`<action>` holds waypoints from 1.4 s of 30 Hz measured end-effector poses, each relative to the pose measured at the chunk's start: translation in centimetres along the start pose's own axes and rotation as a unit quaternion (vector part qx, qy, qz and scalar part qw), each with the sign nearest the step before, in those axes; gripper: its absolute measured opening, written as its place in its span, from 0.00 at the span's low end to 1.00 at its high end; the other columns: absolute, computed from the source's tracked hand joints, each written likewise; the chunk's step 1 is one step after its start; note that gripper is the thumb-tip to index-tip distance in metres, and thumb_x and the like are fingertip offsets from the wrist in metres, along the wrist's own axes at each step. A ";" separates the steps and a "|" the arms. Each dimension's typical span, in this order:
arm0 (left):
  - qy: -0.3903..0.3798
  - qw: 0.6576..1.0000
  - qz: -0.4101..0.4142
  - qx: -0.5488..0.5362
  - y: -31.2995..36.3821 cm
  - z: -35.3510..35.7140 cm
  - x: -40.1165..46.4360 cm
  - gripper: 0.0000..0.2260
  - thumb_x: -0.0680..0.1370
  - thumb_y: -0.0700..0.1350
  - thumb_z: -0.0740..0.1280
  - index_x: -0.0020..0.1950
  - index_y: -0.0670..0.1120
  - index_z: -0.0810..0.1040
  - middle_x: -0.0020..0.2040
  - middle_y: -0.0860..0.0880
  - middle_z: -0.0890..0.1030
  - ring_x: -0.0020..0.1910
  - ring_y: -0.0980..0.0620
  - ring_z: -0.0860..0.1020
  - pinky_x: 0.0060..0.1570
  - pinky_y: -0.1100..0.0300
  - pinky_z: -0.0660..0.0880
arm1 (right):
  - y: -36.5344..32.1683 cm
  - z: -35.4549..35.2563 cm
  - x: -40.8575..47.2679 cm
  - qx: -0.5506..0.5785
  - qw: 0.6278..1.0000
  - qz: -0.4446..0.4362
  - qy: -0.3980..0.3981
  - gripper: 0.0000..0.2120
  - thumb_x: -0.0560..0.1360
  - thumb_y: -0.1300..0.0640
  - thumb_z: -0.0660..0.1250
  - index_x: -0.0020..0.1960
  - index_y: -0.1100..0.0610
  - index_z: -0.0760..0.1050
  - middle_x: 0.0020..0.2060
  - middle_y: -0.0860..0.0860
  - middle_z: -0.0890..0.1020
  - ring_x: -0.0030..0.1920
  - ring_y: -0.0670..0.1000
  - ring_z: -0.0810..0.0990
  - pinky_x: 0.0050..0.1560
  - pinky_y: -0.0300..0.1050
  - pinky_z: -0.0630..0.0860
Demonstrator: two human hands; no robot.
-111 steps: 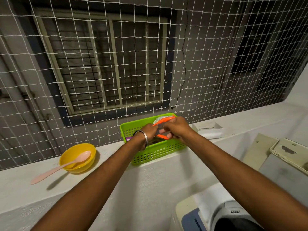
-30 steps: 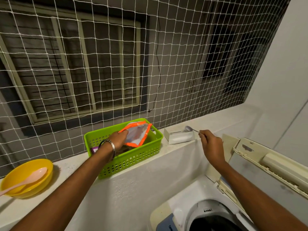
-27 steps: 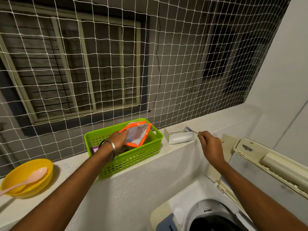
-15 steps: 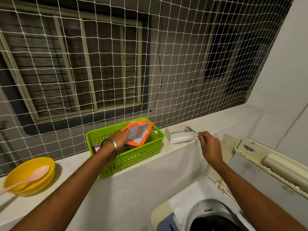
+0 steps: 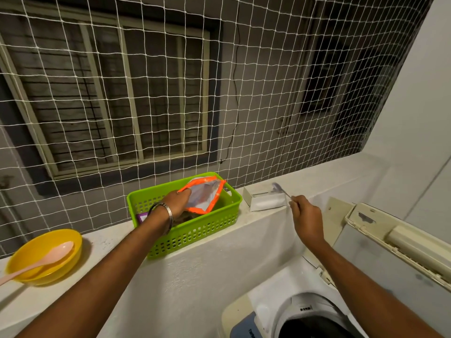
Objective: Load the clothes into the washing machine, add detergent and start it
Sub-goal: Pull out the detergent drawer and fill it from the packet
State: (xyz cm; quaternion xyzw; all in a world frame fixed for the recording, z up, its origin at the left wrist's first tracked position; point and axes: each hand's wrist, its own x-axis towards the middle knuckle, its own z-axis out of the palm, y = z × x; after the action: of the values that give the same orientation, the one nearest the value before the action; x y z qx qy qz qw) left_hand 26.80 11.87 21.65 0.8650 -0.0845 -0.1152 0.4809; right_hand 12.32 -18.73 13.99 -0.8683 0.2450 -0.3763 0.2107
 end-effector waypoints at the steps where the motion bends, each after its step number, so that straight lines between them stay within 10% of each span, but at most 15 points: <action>1: 0.000 1.000 0.001 -0.002 -0.1 0.0 0.1 0.17 0.82 0.48 0.57 0.59 0.38 0.78 0.51 0.38 0.76 0.48 0.44 0.72 0.47 0.57 0.65 | 0.0 0.1 0.0 -0.003 1.000 0.004 -0.002 0.09 0.81 0.57 0.61 0.53 0.60 0.78 0.39 0.57 0.84 0.35 0.54 0.79 0.36 0.44 0.72; 12: 0.006 1.000 0.002 -0.003 -0.4 0.2 0.6 0.18 0.82 0.49 0.57 0.61 0.38 0.77 0.54 0.38 0.77 0.48 0.44 0.72 0.47 0.57 0.65 | -1.4 0.2 0.6 0.139 0.981 0.129 0.027 0.09 0.80 0.58 0.61 0.51 0.59 0.80 0.41 0.54 0.85 0.42 0.54 0.83 0.44 0.47 0.80; 17: 0.010 1.000 -0.001 -0.007 -0.4 0.1 0.7 0.19 0.81 0.50 0.57 0.61 0.38 0.78 0.57 0.36 0.78 0.48 0.43 0.73 0.47 0.57 0.66 | -5.5 -2.2 1.1 0.518 0.777 0.357 -0.025 0.10 0.79 0.64 0.60 0.56 0.66 0.78 0.47 0.59 0.85 0.45 0.53 0.86 0.45 0.43 0.84; 21: 0.002 1.000 0.002 -0.024 -0.5 -0.1 0.7 0.20 0.81 0.52 0.56 0.61 0.40 0.78 0.59 0.37 0.79 0.54 0.40 0.77 0.49 0.55 0.70 | -9.5 -4.9 0.2 0.576 0.727 0.357 -0.110 0.09 0.79 0.64 0.59 0.52 0.65 0.77 0.45 0.59 0.86 0.44 0.54 0.87 0.40 0.41 0.83; 28: -0.008 0.994 0.026 -0.108 -0.3 -0.4 -0.2 0.17 0.82 0.54 0.55 0.46 0.47 0.79 0.53 0.40 0.82 0.49 0.42 0.79 0.50 0.53 0.73 | -17.0 -6.4 -1.3 0.495 0.781 0.292 -0.243 0.05 0.78 0.64 0.62 0.48 0.62 0.77 0.39 0.56 0.86 0.25 0.47 0.78 0.24 0.34 0.73; 38: -0.006 0.991 0.023 -0.129 -0.3 -1.5 -0.4 0.20 0.73 0.61 0.54 0.37 0.49 0.78 0.53 0.40 0.82 0.49 0.43 0.79 0.53 0.50 0.75 | -19.7 -6.3 -1.8 0.472 0.824 0.248 -0.191 0.08 0.77 0.64 0.60 0.52 0.64 0.77 0.34 0.53 0.86 0.24 0.47 0.76 0.22 0.35 0.71; 42: -0.014 0.995 0.032 -0.098 -0.1 -1.3 -0.3 0.24 0.78 0.57 0.54 0.51 0.41 0.82 0.54 0.37 0.82 0.54 0.40 0.79 0.48 0.54 0.71 | -18.6 -7.6 -2.6 0.483 0.812 0.276 -0.178 0.08 0.76 0.64 0.60 0.48 0.63 0.78 0.37 0.56 0.86 0.24 0.47 0.76 0.23 0.35 0.71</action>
State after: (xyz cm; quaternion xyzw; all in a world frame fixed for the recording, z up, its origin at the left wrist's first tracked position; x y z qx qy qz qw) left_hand 26.86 13.09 22.24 0.8091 -0.1072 -0.1200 0.5653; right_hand 9.97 -3.89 27.57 -0.6030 0.2192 -0.2110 0.7374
